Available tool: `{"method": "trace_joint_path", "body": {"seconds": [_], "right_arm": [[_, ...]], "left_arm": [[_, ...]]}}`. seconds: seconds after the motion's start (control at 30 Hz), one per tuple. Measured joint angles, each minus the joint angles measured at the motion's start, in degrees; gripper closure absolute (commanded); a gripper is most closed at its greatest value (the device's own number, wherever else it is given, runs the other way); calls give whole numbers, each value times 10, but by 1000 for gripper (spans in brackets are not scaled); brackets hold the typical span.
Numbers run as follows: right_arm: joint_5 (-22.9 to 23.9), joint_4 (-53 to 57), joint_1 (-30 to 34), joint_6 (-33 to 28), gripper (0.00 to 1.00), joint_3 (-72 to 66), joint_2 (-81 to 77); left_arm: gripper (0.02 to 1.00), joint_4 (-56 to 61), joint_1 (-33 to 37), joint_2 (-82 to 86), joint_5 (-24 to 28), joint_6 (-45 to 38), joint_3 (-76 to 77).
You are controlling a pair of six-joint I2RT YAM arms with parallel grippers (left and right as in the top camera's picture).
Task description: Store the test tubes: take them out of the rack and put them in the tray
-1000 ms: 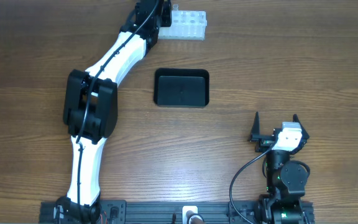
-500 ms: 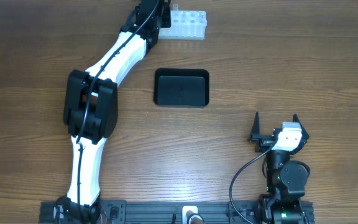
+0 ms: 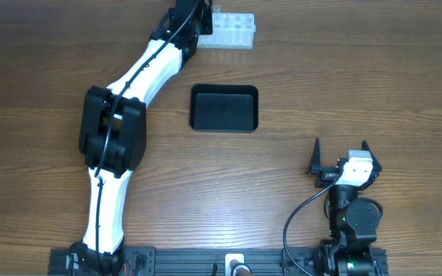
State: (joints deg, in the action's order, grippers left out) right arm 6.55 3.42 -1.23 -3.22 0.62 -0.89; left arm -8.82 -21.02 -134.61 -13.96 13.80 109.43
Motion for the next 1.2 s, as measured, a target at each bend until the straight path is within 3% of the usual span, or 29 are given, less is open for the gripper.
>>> {"method": "trace_joint_path", "body": {"seconds": [0.17, 0.23, 1.2], "right_arm": [[0, 0, 0, 0, 9, 0, 0], [0, 0, 0, 0, 7, 0, 0], [0, 0, 0, 0, 7, 0, 0]], "left_arm": [[737, 0, -1, 0, 0, 0, 0], [796, 0, -1, 0, 0, 0, 0], [904, 0, -2, 0, 0, 2, 0]]}}
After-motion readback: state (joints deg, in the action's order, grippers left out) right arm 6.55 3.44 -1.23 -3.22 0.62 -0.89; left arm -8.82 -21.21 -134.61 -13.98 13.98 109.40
